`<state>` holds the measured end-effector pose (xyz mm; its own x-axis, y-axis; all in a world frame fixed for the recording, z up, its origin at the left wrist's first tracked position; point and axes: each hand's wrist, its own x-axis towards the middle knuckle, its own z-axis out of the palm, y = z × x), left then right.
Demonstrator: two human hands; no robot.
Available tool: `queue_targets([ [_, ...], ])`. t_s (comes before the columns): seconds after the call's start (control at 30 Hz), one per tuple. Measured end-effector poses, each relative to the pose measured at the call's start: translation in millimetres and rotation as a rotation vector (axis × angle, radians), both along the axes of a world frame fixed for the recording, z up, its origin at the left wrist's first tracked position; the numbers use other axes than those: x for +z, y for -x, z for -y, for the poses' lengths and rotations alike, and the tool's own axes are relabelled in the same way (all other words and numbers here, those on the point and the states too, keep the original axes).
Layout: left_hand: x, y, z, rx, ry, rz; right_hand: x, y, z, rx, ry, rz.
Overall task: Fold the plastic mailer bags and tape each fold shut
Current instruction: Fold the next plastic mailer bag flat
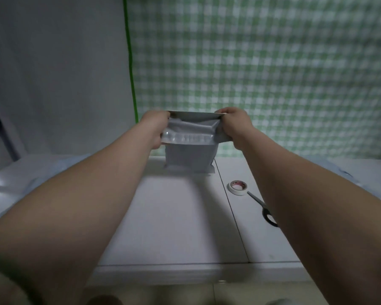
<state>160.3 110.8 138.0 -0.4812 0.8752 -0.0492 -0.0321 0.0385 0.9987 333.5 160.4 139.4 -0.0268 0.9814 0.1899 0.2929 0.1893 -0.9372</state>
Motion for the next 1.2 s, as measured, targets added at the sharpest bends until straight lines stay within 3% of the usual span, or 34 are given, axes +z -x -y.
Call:
queue_targets([
  [0.23, 5, -13, -16, -0.02, -0.099, 0.031, 4, -9, -23, 0.027, -0.006, -0.029],
  [0.4, -28, -14, -10, -0.072, -0.115, 0.01, -21, -15, -13, 0.007, -0.035, 0.052],
  [0.6, -57, -8, 14, -0.123, -0.03, -0.145, -41, -27, 14, 0.005, -0.059, 0.191],
  [0.97, -46, -15, 74, -0.167, 0.195, -0.837, -46, -46, 72, -0.087, -0.116, 0.994],
  [1.2, -63, -25, 99, -0.537, 0.461, -1.19, -69, -47, 101, 0.169, -0.045, 1.406],
])
